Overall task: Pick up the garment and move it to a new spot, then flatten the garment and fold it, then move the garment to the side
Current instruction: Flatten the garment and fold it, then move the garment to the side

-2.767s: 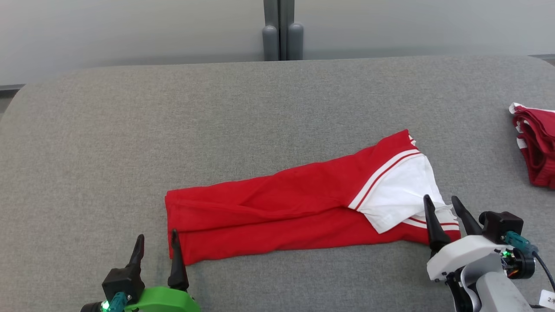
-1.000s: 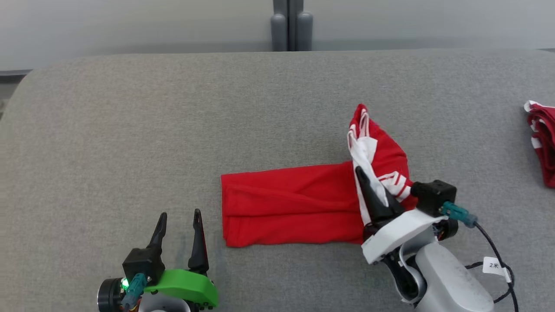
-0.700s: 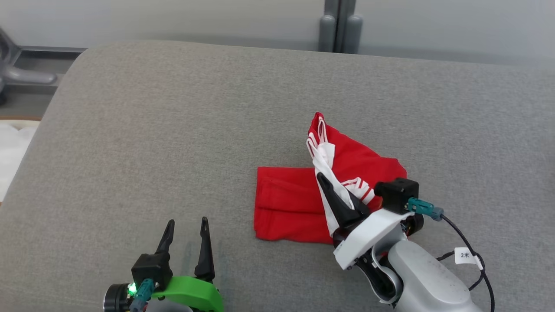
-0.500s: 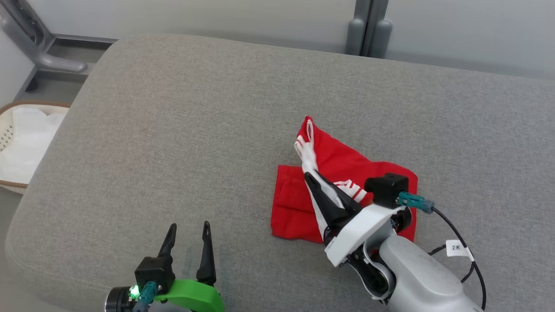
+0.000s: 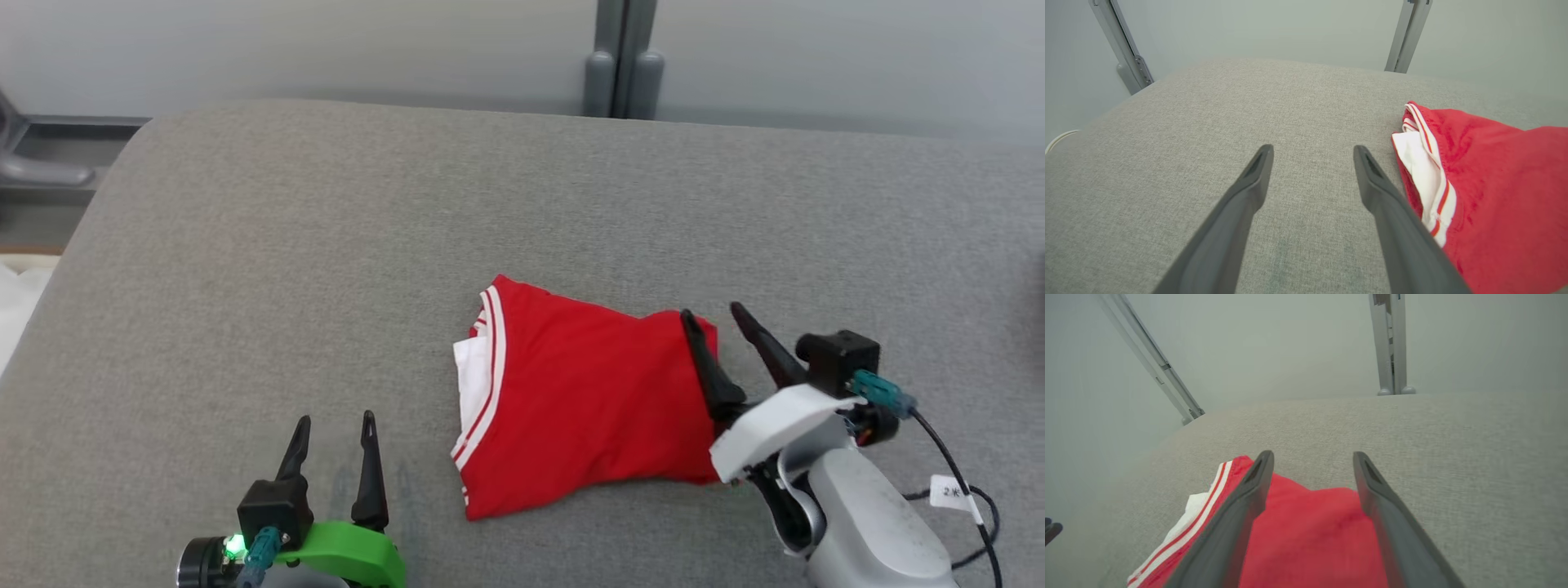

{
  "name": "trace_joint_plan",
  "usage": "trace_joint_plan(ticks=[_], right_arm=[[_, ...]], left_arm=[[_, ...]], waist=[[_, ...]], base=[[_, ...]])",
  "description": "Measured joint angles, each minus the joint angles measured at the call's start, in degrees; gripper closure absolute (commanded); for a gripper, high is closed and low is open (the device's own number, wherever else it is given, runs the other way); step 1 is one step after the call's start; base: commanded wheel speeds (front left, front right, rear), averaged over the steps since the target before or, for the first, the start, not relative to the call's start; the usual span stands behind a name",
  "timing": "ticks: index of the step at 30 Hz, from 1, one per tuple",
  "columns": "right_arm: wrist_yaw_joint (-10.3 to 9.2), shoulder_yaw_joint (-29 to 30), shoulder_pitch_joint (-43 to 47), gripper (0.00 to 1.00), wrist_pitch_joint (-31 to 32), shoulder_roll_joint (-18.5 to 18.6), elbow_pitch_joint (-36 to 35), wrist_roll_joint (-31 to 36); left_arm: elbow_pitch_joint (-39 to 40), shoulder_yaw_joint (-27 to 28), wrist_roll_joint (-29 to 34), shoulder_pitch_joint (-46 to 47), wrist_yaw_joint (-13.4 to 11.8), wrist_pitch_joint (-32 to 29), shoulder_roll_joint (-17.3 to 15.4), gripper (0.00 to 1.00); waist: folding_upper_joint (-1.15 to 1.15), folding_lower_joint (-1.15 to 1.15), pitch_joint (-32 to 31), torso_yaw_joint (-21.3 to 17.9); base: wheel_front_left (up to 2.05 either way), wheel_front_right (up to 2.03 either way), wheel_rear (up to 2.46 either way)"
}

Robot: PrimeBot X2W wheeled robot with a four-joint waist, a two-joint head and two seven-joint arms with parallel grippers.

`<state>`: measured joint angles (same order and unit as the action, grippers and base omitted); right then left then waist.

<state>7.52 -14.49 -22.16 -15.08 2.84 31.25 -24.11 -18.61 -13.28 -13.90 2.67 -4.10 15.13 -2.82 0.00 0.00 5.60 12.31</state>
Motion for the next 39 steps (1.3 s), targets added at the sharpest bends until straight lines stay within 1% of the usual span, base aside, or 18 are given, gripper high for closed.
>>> trace_joint_plan(ticks=[1,2,5,9,15,22,26,30,33,36,39], right_arm=[[0.00,3.8,2.1,0.00,0.0,0.0,-0.4,3.7],[0.00,5.5,3.3,0.00,0.0,0.0,-0.6,5.6],[0.00,8.8,6.2,0.00,0.0,0.1,-1.6,9.6],[0.00,11.9,9.6,0.00,0.0,0.0,-2.8,12.9],[0.00,13.5,13.8,0.00,0.0,0.0,-3.2,14.6],[0.00,13.8,16.3,0.00,0.0,0.0,-3.5,14.4],[0.00,12.3,16.1,0.00,0.0,0.1,-3.4,13.1],[0.00,7.1,13.0,0.00,0.0,0.0,-2.3,10.1],[0.00,3.7,8.7,0.00,0.0,0.0,-1.1,8.5],[0.00,0.7,4.1,0.00,0.0,0.0,2.8,6.9],[0.00,-1.0,0.2,0.00,0.0,0.0,7.7,7.1]], left_arm=[[-0.1,0.3,0.5,0.0,0.1,0.0,0.0,0.00],[-0.2,0.5,0.8,0.0,0.1,0.0,0.0,0.00],[-0.2,1.3,1.7,0.0,0.2,0.0,0.0,0.00],[0.0,1.8,3.1,-0.3,0.4,0.0,0.0,0.00],[0.7,1.5,4.4,-2.9,0.3,0.0,0.0,0.00],[1.4,1.1,5.1,-4.9,0.3,0.0,0.0,0.00],[1.4,0.9,5.1,-4.9,0.4,0.0,0.0,0.00],[1.4,0.3,5.1,-4.4,0.6,0.0,0.0,0.00],[1.3,-0.4,4.4,-3.8,0.6,0.0,0.0,0.00],[1.1,-1.3,4.2,-3.3,0.6,0.0,0.0,0.00],[0.8,-2.0,4.2,-2.9,0.7,0.0,0.0,0.00]], waist=[[0.00,0.00,-0.3,-1.6],[0.00,0.00,-0.4,-2.4],[0.00,0.00,-1.0,-4.7],[0.00,0.00,-1.8,-7.4],[0.00,0.00,-3.7,-9.6],[0.00,0.00,-4.7,-11.1],[0.00,0.00,-4.6,-10.8],[0.00,0.00,-4.0,-9.7],[0.00,0.00,-3.4,-8.5],[0.00,0.00,-2.7,-6.9],[0.00,0.00,-2.2,-5.2]], base=[[0.00,0.00,0.00],[0.00,0.00,0.00],[0.00,0.00,0.00],[0.00,0.00,0.00],[0.00,0.00,0.00],[0.00,0.00,0.00],[0.00,0.00,0.00],[0.00,0.00,0.00],[0.00,0.00,0.00],[0.00,0.00,0.00],[0.00,0.00,0.00]])
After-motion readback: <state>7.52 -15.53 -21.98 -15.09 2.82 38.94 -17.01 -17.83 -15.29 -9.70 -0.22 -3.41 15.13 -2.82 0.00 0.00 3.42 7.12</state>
